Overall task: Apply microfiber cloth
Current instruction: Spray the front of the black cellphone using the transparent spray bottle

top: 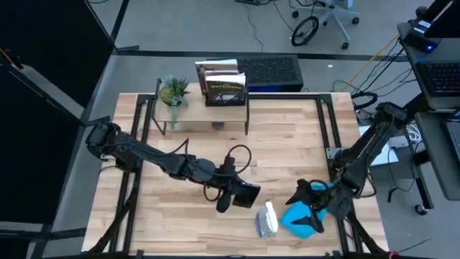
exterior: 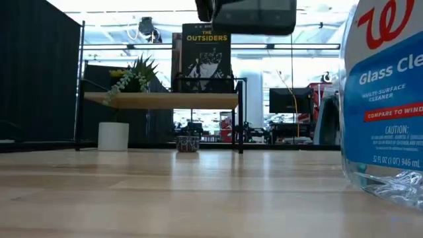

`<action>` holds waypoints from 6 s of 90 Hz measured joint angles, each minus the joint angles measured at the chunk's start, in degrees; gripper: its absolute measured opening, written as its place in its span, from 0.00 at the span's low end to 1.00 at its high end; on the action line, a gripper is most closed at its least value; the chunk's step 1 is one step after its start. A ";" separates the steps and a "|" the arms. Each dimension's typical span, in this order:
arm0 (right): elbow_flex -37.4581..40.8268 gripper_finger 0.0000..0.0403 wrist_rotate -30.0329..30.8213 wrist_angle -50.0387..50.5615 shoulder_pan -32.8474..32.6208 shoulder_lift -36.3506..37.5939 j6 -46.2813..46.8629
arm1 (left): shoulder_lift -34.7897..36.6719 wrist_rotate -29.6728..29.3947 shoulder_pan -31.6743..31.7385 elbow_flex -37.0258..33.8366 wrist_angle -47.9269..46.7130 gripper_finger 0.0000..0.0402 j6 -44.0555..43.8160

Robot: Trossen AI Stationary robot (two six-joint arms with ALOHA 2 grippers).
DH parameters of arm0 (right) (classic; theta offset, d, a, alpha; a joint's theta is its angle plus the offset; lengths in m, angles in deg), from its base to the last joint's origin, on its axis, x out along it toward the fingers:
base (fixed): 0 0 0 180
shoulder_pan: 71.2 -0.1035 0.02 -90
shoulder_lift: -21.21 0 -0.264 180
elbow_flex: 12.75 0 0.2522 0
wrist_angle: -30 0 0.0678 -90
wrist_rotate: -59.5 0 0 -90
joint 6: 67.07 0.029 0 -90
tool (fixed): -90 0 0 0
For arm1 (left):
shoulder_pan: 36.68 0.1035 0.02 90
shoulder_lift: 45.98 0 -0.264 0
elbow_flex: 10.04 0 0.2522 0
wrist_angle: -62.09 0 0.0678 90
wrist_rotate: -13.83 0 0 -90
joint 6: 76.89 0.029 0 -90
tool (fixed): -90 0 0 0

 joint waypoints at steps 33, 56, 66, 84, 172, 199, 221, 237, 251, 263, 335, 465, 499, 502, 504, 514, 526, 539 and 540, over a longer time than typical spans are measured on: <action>-0.01 0.89 1.92 -1.15 0.89 -0.04 -1.39 | 0.00 5.65 2.60 0.00 0.18 0.03 1.78; -0.03 0.91 0.47 -2.12 0.78 -0.06 -0.66 | 0.00 6.01 2.47 0.00 0.27 0.03 1.80; -0.03 0.90 0.45 -2.43 1.23 -0.06 -0.80 | 0.00 6.00 2.47 0.00 0.27 0.03 1.80; -0.03 0.90 0.28 -2.50 1.99 -0.06 -0.93 | 0.00 6.00 2.45 0.00 0.47 0.03 1.80; -0.03 0.97 3.52 -3.43 3.56 -0.13 -0.48 | 0.00 5.60 2.47 0.00 0.40 0.03 1.86; -0.13 0.97 15.72 -19.27 -3.82 -0.90 -22.35 | 0.00 4.24 2.47 0.00 0.36 0.03 1.89; -0.16 0.97 20.83 -28.26 -2.33 -9.61 -34.45 | 0.00 3.72 2.47 0.00 0.45 0.03 1.80; -0.14 0.97 19.23 -35.97 -0.59 -12.34 -39.99 | 0.00 2.80 2.47 0.00 0.47 0.03 1.85; -0.09 0.97 15.09 -37.81 0.57 -12.34 -40.66 | 0.00 2.76 2.51 0.00 0.47 0.03 1.88; -0.09 0.97 14.96 -38.47 1.20 -12.34 -41.19 | 0.00 2.76 2.51 0.00 0.47 0.03 2.04; -1.68 0.97 13.02 -46.83 4.26 -20.49 -47.37 | 0.00 2.08 3.00 0.00 0.48 0.03 2.19; -3.78 0.97 7.77 -46.58 8.40 -20.10 -53.69 | 0.68 -14.21 1.16 -0.02 4.84 0.03 7.44; -3.79 0.97 1.77 -46.14 9.88 -20.10 -53.71 | 4.45 -26.21 -4.04 0.26 4.68 0.03 13.95; -3.79 0.97 1.76 -46.12 9.88 -20.10 -53.77 | 4.41 -26.18 -4.07 0.26 4.50 0.03 13.98; -3.80 0.97 1.76 -46.10 9.88 -20.10 -53.76 | 4.37 -26.15 -4.11 0.24 4.36 0.03 13.97; -3.85 0.95 1.74 -44.93 9.88 -20.10 -52.61 | 4.39 -25.93 -4.15 0.24 2.70 0.03 13.82; -3.85 0.91 1.74 -44.42 9.88 -20.10 -51.74 | 4.35 -25.69 -4.09 0.17 2.33 0.03 13.43; -3.85 0.85 1.63 -44.35 9.88 -20.10 -51.73 | 4.37 -23.43 -3.62 0.17 6.30 0.03 13.87; -3.85 0.84 1.63 -44.35 9.88 -20.10 -51.73 | 4.37 -23.03 -3.58 0.17 6.53 0.03 13.87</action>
